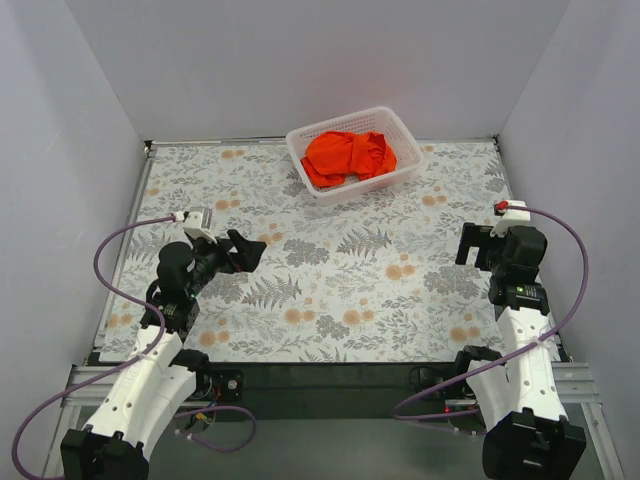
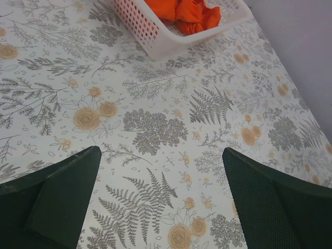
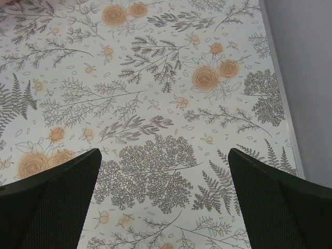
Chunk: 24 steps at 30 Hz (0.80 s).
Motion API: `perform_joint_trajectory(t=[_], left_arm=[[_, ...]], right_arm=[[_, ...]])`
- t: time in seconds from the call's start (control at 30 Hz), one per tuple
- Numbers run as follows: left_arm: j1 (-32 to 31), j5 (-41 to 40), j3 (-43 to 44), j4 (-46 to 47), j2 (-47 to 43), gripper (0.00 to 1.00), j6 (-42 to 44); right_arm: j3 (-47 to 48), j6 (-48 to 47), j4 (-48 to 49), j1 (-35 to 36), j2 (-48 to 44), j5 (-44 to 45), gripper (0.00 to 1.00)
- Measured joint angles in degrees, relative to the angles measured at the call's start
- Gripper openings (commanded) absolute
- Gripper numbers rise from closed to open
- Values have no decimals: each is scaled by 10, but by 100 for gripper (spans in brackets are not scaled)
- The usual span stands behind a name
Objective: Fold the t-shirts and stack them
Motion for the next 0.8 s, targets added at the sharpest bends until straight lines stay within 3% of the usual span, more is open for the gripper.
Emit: perform_joint_trajectory(t=[0.13,0.23,0.37,0.5,0.6,0.67,0.8], left_arm=[[0,40,7,0,15,96,2],[0,69,42,-2,64,91,-4],[-21,75,151,-9,182,90,-12],[-93,36,324,-37,335,85,2],[-139,0,506,-50,504,80,16],[-155,-24,604,-118,591,78,23],[-177,-70,841,-162,786,74,39]], right_arm=[[0,-24,6,1,-4,-62,99],[5,-90,7,2,5,-192,98],[18,-150,20,4,50,-339,98],[17,-190,6,4,70,-375,98],[17,-207,2,3,56,-390,98],[17,-208,2,3,50,-391,98],[17,-207,2,3,54,-384,98]])
